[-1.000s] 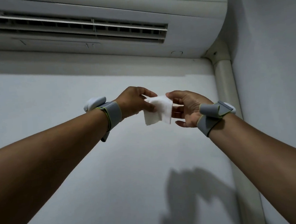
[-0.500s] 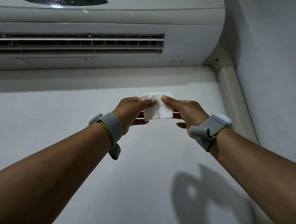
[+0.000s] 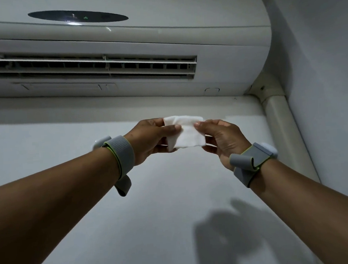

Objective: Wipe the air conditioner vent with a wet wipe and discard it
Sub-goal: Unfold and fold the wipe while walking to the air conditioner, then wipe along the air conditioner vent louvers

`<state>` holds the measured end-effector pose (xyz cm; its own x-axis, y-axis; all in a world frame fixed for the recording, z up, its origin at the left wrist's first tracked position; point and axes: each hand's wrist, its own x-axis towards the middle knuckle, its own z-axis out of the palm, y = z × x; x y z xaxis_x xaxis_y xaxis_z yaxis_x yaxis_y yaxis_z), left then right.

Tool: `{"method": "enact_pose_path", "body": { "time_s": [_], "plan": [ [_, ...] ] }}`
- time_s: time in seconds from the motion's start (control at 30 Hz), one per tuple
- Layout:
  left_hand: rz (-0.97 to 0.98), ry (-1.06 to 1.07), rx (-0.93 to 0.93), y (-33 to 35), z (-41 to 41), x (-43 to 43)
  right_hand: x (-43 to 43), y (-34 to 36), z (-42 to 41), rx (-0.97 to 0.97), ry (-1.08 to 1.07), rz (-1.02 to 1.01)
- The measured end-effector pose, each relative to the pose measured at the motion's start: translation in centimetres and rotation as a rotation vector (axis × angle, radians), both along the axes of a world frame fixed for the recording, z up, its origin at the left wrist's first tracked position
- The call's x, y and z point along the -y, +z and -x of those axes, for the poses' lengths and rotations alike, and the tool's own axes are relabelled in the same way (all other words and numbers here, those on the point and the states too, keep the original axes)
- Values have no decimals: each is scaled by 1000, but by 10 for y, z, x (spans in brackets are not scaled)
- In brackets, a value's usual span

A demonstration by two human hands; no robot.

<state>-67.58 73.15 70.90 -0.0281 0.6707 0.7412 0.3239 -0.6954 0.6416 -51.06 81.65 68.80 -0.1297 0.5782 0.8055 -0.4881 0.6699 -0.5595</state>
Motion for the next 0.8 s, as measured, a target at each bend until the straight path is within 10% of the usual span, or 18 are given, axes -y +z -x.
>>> {"method": "enact_pose_path", "body": {
  "time_s": [0.8],
  "plan": [
    [-149, 61, 29, 62, 75, -59, -38, 54, 84, 12, -18, -70]
  ]
}}
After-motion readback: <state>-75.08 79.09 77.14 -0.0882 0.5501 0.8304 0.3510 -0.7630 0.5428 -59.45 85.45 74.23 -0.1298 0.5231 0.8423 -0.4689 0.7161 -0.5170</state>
